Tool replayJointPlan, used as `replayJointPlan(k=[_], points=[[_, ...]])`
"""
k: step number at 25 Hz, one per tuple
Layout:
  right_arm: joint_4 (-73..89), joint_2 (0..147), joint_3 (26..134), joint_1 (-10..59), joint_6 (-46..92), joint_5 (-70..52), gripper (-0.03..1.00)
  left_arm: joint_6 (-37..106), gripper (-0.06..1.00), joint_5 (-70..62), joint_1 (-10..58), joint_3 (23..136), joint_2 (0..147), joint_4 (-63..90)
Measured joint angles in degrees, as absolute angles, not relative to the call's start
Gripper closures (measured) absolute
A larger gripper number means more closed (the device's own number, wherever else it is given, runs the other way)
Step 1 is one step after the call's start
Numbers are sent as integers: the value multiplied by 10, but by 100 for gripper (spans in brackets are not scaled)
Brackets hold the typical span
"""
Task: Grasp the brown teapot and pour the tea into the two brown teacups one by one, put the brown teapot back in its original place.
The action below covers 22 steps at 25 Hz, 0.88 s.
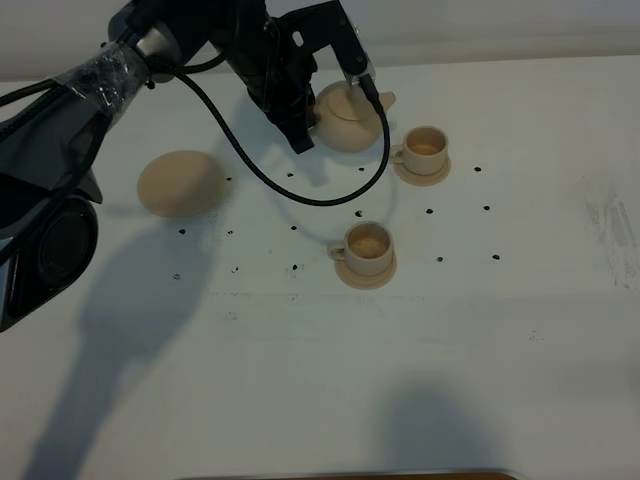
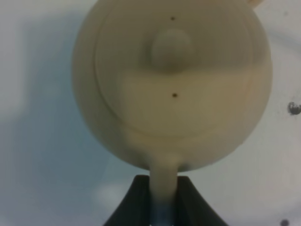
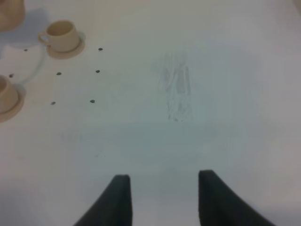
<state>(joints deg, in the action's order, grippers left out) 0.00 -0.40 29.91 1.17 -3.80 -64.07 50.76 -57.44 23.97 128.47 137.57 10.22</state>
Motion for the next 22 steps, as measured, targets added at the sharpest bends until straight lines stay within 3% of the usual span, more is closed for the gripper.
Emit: replayJointPlan(k=[22], points=[[0, -4, 299, 12, -38, -641, 62, 662, 86, -464, 244, 1287, 1394, 103]])
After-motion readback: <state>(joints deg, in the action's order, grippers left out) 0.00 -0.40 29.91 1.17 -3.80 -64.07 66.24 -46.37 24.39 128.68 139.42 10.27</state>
